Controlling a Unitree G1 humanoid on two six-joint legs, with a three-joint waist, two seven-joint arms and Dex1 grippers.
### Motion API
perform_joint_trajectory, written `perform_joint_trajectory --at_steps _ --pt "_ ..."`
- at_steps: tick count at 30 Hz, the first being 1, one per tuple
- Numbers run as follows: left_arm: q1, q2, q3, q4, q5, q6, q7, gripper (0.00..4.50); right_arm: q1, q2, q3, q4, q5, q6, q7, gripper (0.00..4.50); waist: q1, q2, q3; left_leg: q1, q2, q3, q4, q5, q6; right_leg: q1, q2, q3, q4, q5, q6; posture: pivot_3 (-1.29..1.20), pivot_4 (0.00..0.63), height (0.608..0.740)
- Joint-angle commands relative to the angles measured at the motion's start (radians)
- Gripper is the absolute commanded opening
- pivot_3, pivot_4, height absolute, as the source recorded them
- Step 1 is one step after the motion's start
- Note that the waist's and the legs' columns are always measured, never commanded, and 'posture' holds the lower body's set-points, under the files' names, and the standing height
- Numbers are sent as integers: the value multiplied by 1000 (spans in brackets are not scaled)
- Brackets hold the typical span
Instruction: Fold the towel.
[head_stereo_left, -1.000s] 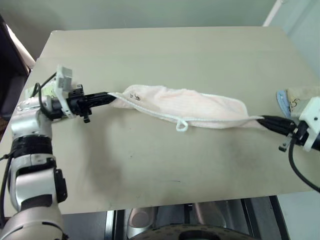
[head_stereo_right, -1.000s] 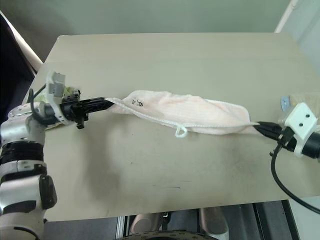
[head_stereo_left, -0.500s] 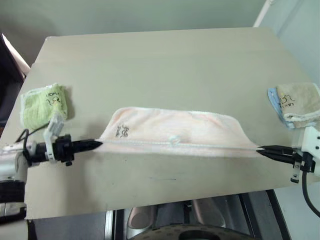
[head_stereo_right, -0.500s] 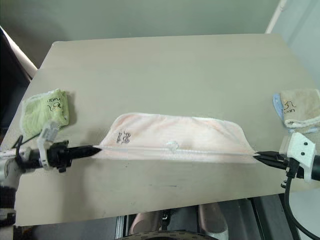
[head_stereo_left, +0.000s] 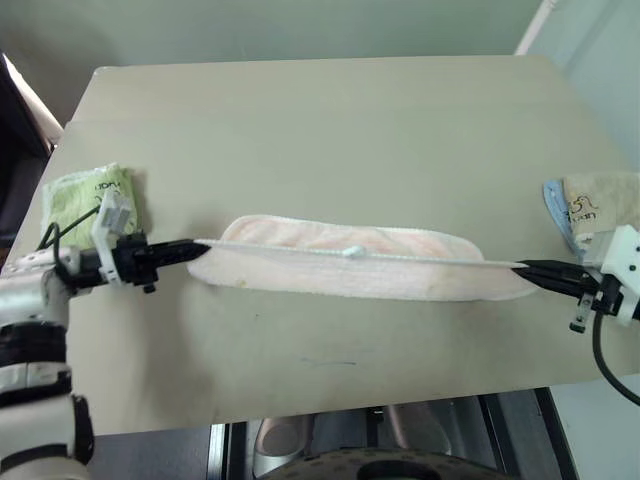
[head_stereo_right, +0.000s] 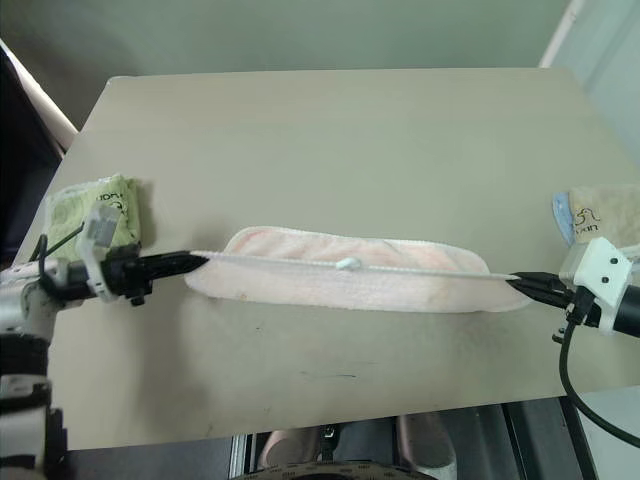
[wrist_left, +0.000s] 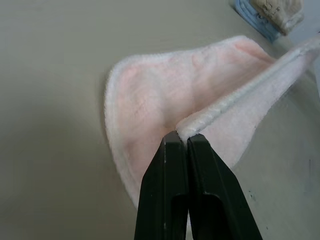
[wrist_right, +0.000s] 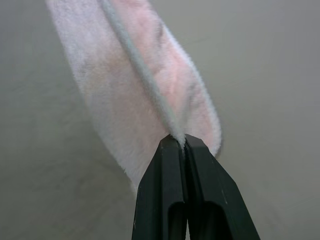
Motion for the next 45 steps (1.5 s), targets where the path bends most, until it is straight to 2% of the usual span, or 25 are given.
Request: perform_joint_trajectory --at_steps 1,4,8,14,20,21,22,25,29,33,35,45 --pt "-91 -44 -25 103 46 -85 30 25 -36 20 29 24 -31 -26 -53 0 1 0 0 0 0 0 0 0 0 0 0 0 0 0 0 0 150 740" --pt "-204 -114 -39 278 111 -232 109 25 -87 59 76 72 -52 -57 -92 0 1 0 0 1 0 0 1 1 1 1 -1 0 0 1 1 0 150 740" --pt "-296 -149 -49 433 160 -324 131 25 -125 85 115 125 -83 -88 -119 0 -1 0 0 0 0 0 1 2 3 1 0 0 -1 4 2 0 150 740" --pt "-358 -183 -40 559 187 -388 151 25 -157 118 153 194 -90 -95 -144 0 -3 0 0 0 0 1 1 2 3 2 0 0 -3 4 4 0 150 740" --pt "-371 -197 -29 595 196 -396 154 25 -239 148 195 254 -107 -118 -171 0 -3 0 0 0 -1 1 1 3 4 2 -1 0 -3 5 6 0 150 740" --pt "-370 -198 -32 595 200 -395 148 464 -252 152 202 268 -112 -125 -174 0 -3 0 0 0 -1 1 1 4 5 3 -1 0 -3 6 6 0 150 740" --pt "-370 -200 -31 596 201 -391 146 646 -270 159 208 285 -115 -136 -177 216 -3 0 0 0 -1 1 1 4 5 3 -1 0 -3 6 7 0 150 740" --pt "-373 -203 -18 602 199 -390 156 1664 -331 182 232 342 -125 -164 -184 952 -3 0 0 0 -1 1 1 5 6 3 -1 0 -3 7 6 0 150 740" --pt "-378 -203 -10 603 203 -400 170 3066 -358 186 251 383 -150 -206 -184 2316 -1 0 0 0 -1 1 1 6 7 3 -1 0 -3 7 6 0 150 740" --pt "-378 -199 11 600 204 -468 234 4446 -377 192 215 377 -129 -185 -222 3680 -1 0 0 0 -1 1 1 6 7 3 -2 0 -3 7 6 0 150 740" --pt "-383 -199 43 598 179 -487 253 4500 -368 178 191 352 -100 -145 -220 4342 -1 0 0 0 -1 2 1 6 7 3 -2 0 -3 8 6 0 150 740" --pt "-363 -215 86 589 173 -545 260 4500 -346 88 126 266 38 258 -222 4342 -1 0 0 0 -2 3 0 7 6 3 -2 0 -3 7 7 0 150 740"
